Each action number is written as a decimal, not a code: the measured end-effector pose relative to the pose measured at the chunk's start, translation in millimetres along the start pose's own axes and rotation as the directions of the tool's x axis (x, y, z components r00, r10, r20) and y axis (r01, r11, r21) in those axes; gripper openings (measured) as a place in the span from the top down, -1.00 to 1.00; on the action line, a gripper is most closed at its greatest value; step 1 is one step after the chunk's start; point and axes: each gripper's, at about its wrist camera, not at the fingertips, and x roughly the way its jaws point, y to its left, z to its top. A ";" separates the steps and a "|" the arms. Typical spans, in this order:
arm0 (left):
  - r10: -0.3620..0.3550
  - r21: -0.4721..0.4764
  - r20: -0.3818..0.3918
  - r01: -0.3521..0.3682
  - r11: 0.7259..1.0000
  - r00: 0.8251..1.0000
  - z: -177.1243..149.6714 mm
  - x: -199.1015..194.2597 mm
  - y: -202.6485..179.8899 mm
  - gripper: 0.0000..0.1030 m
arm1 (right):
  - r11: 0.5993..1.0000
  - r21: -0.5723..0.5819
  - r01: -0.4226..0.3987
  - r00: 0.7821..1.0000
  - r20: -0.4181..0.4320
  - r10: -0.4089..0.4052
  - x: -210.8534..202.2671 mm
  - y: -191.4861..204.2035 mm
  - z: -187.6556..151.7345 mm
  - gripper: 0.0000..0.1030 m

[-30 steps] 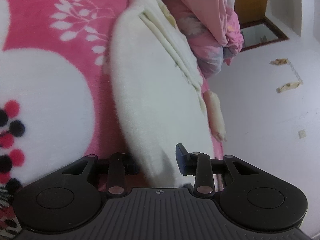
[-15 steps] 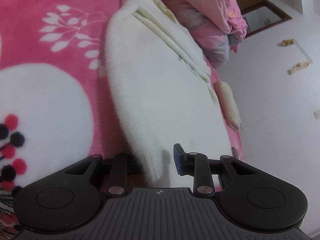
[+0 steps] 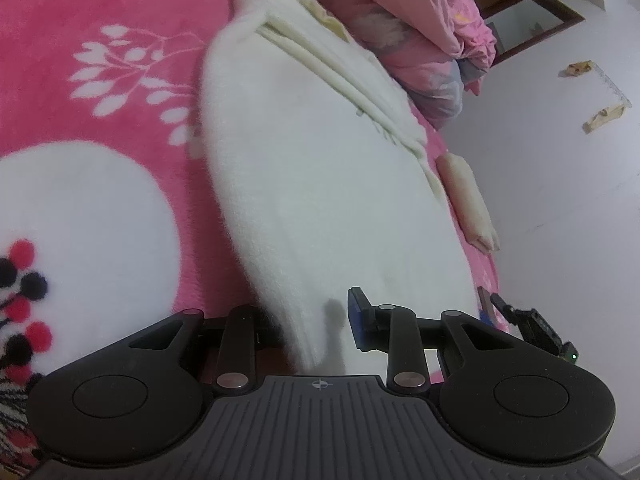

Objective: Fold clothes

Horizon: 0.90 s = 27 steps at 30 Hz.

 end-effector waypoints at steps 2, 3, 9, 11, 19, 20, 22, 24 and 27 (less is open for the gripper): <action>0.008 0.012 0.001 -0.008 1.000 1.000 -0.6 0.3 -1.2 0.44 | 1.000 0.001 0.000 1.000 -0.019 0.000 8.3 -3.1 -0.9 0.20; 0.010 0.016 0.000 -0.010 1.000 1.000 -0.3 0.5 -1.9 0.44 | 1.000 -0.009 0.004 1.000 -0.024 -0.004 10.0 -2.1 -1.7 0.20; 0.005 0.017 -0.005 -0.005 1.000 1.000 0.8 0.8 0.2 0.44 | 0.998 -0.063 0.007 0.998 -0.069 -0.011 6.8 8.0 -10.1 0.20; 0.002 0.018 -0.007 -0.002 1.000 1.000 1.1 1.0 0.6 0.44 | 0.996 -0.085 0.011 0.996 -0.091 -0.019 5.9 12.6 -14.2 0.20; -0.013 0.013 -0.009 0.013 1.000 1.000 0.9 1.5 2.8 0.44 | 0.994 -0.105 -0.005 0.983 -0.186 -0.015 -2.9 23.7 -31.0 0.20; -0.015 0.014 -0.009 0.015 1.000 1.000 0.8 1.4 3.1 0.44 | 0.995 -0.101 -0.010 0.981 -0.193 -0.010 -3.1 23.4 -31.8 0.20; -0.018 0.014 -0.009 0.018 1.000 1.000 0.6 1.1 3.8 0.44 | 0.995 -0.095 -0.017 0.979 -0.202 -0.002 -2.7 22.9 -32.2 0.20; -0.020 0.016 -0.010 0.020 1.000 1.000 0.3 0.5 4.3 0.44 | 0.996 -0.089 -0.024 0.978 -0.210 0.005 -2.3 22.4 -32.5 0.20; -0.023 0.021 -0.010 0.024 1.000 1.000 -0.1 -0.5 4.2 0.43 | 0.996 -0.089 -0.030 0.977 -0.214 0.010 4.5 23.7 -28.1 0.23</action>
